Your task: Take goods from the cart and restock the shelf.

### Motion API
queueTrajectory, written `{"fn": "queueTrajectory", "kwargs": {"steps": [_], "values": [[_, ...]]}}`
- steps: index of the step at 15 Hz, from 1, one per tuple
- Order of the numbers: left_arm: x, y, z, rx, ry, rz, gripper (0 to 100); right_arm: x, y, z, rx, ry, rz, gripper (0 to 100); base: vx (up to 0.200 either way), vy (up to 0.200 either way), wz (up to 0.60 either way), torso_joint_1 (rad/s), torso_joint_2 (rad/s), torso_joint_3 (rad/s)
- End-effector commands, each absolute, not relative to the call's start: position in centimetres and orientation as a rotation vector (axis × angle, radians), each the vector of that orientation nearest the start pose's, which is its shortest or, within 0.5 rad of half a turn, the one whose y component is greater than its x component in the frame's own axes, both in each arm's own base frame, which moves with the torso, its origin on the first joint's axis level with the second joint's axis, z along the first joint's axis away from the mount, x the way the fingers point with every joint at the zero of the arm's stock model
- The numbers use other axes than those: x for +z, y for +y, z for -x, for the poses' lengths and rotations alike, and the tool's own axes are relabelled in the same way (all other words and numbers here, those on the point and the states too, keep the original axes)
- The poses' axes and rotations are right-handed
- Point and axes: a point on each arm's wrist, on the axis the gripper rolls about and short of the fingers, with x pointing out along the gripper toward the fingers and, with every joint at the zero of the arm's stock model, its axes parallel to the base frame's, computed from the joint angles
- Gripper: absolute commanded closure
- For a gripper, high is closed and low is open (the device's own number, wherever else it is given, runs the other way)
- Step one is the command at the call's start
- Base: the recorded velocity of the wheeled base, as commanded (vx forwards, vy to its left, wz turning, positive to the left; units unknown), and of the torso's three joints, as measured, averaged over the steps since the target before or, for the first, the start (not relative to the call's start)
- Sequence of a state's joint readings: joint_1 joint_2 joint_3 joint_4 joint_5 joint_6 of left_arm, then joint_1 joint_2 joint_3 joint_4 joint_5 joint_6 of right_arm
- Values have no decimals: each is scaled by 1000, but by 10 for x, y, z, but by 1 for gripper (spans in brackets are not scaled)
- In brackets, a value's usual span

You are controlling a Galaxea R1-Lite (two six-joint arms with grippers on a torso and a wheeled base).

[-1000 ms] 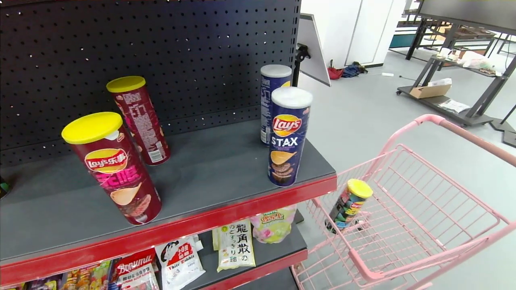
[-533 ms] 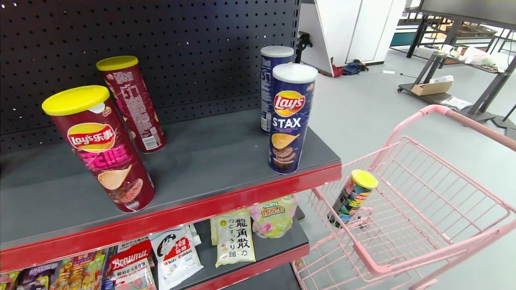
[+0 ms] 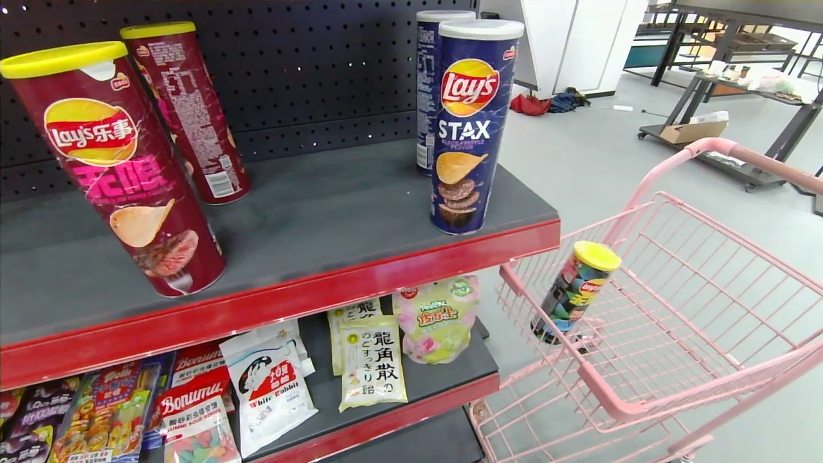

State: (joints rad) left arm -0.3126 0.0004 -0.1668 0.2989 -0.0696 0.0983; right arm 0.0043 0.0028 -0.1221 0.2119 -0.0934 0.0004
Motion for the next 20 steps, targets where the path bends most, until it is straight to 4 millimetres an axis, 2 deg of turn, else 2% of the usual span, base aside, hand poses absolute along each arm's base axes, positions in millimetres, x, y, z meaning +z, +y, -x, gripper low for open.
{"fn": "queueTrajectory", "kwargs": {"steps": [1,3,4,5,7,8,9,10,11,14,16,18,20], "values": [[90,10,37,-388,113,-113,0,87,-2,34,-98,92,10,0,0,0,0,-61,222,163],[90,11,37,-372,113,-116,0,96,-3,34,-108,76,17,0,0,0,0,-29,105,68],[90,11,37,-371,114,-114,0,158,-3,5,-126,190,-81,0,0,0,0,0,0,0],[90,11,37,-366,114,-114,0,183,-2,-23,-114,233,-153,0,0,0,0,0,0,0],[90,11,37,-365,114,-113,0,200,10,-90,7,215,-133,0,0,0,0,0,0,0],[90,11,37,-349,115,-111,0,195,15,-127,12,221,-136,0,0,0,0,0,0,0],[90,12,37,-328,116,-112,0,182,20,-153,30,232,-135,0,0,0,0,0,0,0],[90,12,37,-325,116,-113,0,169,23,-167,44,261,-133,0,0,0,0,0,0,0],[90,12,37,-325,115,-117,0,149,27,-189,84,318,-134,0,0,0,0,0,0,0],[90,12,37,-313,116,-118,0,118,30,-234,108,351,-143,0,0,0,0,0,0,0],[90,12,37,-303,116,-120,0,99,28,-263,95,306,-135,0,0,0,0,0,0,0],[91,13,37,-281,116,-123,0,84,21,-288,51,191,-116,0,0,0,0,0,0,0],[91,13,37,-271,117,-124,0,77,21,-282,50,209,-115,0,0,0,0,0,0,0]]}}
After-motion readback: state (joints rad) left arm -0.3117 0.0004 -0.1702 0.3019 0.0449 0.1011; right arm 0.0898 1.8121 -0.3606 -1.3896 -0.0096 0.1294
